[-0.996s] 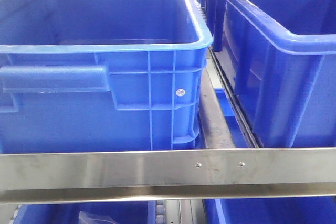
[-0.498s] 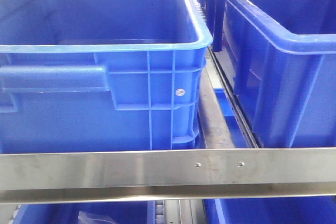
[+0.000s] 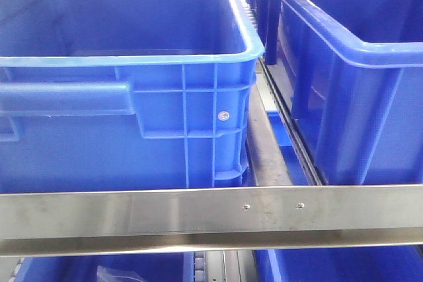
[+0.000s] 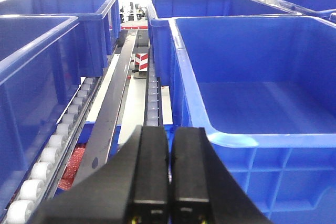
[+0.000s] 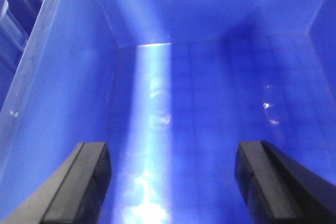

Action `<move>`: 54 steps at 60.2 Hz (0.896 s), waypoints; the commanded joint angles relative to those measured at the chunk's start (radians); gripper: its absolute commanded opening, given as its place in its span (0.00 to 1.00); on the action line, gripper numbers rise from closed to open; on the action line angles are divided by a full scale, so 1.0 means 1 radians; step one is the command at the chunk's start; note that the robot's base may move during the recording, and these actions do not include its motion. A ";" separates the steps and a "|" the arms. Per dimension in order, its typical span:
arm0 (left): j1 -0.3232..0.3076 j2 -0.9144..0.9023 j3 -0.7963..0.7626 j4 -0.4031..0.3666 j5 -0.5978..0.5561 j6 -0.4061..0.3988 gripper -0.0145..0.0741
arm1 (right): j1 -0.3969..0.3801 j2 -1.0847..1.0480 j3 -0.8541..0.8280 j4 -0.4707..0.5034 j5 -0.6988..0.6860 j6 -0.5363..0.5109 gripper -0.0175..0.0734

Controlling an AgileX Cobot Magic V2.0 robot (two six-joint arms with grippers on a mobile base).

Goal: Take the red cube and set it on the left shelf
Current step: 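Open the right gripper to release the red cube into the crate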

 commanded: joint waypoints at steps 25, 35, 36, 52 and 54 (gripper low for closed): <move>0.000 -0.015 0.025 0.000 -0.083 0.000 0.28 | 0.020 -0.038 -0.043 -0.002 -0.078 -0.004 0.25; 0.000 -0.015 0.025 0.000 -0.083 0.000 0.28 | 0.014 -0.038 -0.043 -0.002 -0.079 -0.004 0.25; 0.000 -0.015 0.025 0.000 -0.083 0.000 0.28 | 0.012 -0.038 -0.043 -0.003 -0.079 -0.004 0.25; 0.000 -0.015 0.025 0.000 -0.083 0.000 0.28 | 0.002 -0.038 -0.043 -0.003 -0.075 -0.004 0.25; 0.000 -0.015 0.025 0.000 -0.083 0.000 0.28 | 0.002 -0.038 -0.043 -0.003 -0.073 -0.004 0.25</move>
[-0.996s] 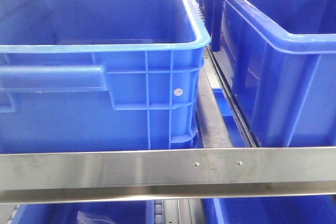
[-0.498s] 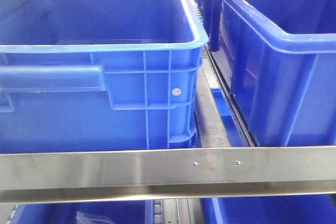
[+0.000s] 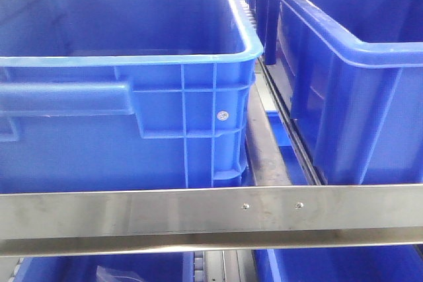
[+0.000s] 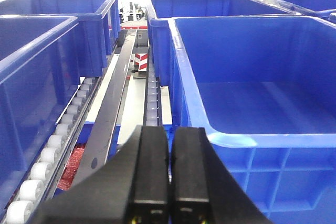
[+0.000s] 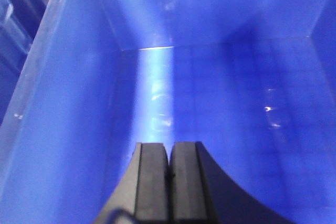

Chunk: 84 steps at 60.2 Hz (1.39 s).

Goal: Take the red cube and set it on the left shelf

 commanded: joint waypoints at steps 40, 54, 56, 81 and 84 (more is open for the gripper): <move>0.000 -0.015 0.025 0.000 -0.083 0.000 0.28 | -0.010 -0.362 0.198 -0.092 -0.068 -0.005 0.25; 0.000 -0.015 0.025 0.000 -0.083 0.000 0.28 | -0.010 -0.566 0.404 -0.110 -0.088 -0.005 0.25; 0.000 -0.015 0.025 0.000 -0.083 0.000 0.28 | -0.010 -0.600 0.440 -0.110 -0.100 -0.005 0.25; 0.000 -0.015 0.025 0.000 -0.083 0.000 0.28 | -0.071 -1.035 0.844 -0.110 -0.196 -0.005 0.25; 0.000 -0.015 0.025 0.000 -0.083 0.000 0.28 | -0.081 -1.078 0.880 -0.110 -0.204 -0.005 0.25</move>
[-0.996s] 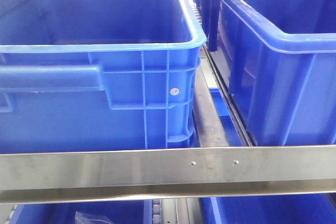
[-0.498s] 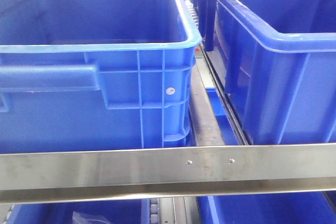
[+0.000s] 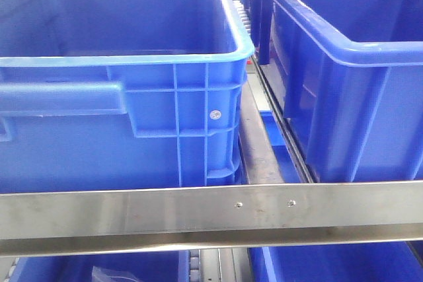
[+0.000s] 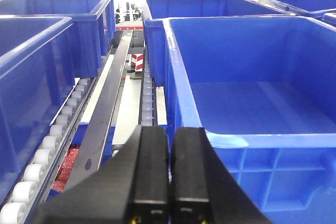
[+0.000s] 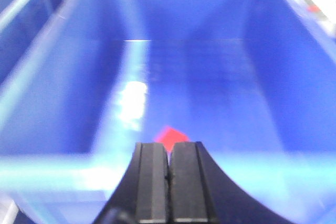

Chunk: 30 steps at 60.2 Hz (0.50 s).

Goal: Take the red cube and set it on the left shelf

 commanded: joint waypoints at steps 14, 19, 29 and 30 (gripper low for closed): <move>0.000 -0.015 0.025 0.000 -0.083 0.000 0.28 | -0.039 -0.232 0.159 -0.009 -0.135 -0.005 0.25; 0.000 -0.015 0.025 0.000 -0.083 0.000 0.28 | -0.039 -0.277 0.189 -0.004 -0.143 -0.004 0.25; 0.000 -0.015 0.025 0.000 -0.083 0.000 0.28 | -0.039 -0.358 0.252 0.000 -0.151 -0.004 0.25; 0.000 -0.015 0.025 0.000 -0.083 0.000 0.28 | -0.039 -0.363 0.257 0.001 -0.153 -0.004 0.25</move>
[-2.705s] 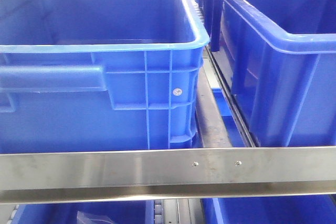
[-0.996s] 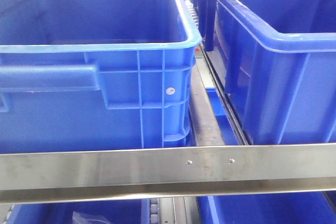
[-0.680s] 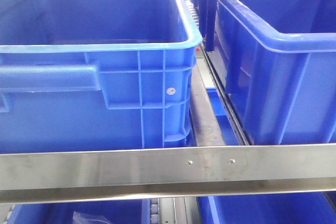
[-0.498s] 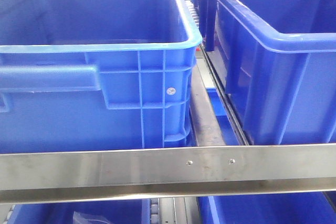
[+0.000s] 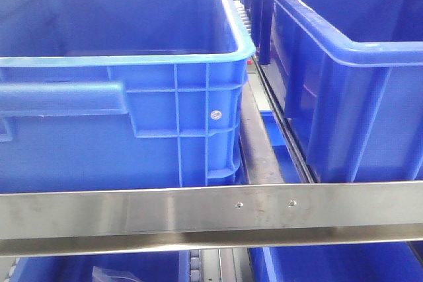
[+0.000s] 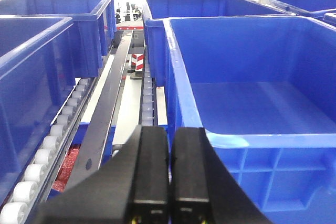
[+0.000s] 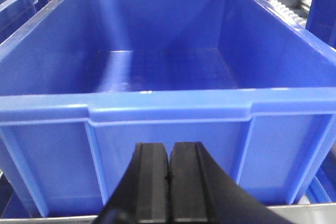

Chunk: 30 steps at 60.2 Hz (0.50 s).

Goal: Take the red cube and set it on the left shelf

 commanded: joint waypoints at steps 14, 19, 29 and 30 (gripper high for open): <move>0.000 -0.015 0.025 0.000 -0.083 0.000 0.28 | -0.009 -0.104 0.006 0.013 -0.070 -0.004 0.25; 0.000 -0.015 0.025 0.000 -0.083 0.000 0.28 | -0.009 -0.110 0.006 0.013 -0.077 -0.004 0.25; 0.000 -0.015 0.025 0.000 -0.083 0.000 0.28 | -0.009 -0.110 0.006 0.013 -0.076 -0.004 0.25; 0.000 -0.015 0.025 0.000 -0.083 0.000 0.28 | -0.009 -0.110 0.006 0.013 -0.076 -0.004 0.25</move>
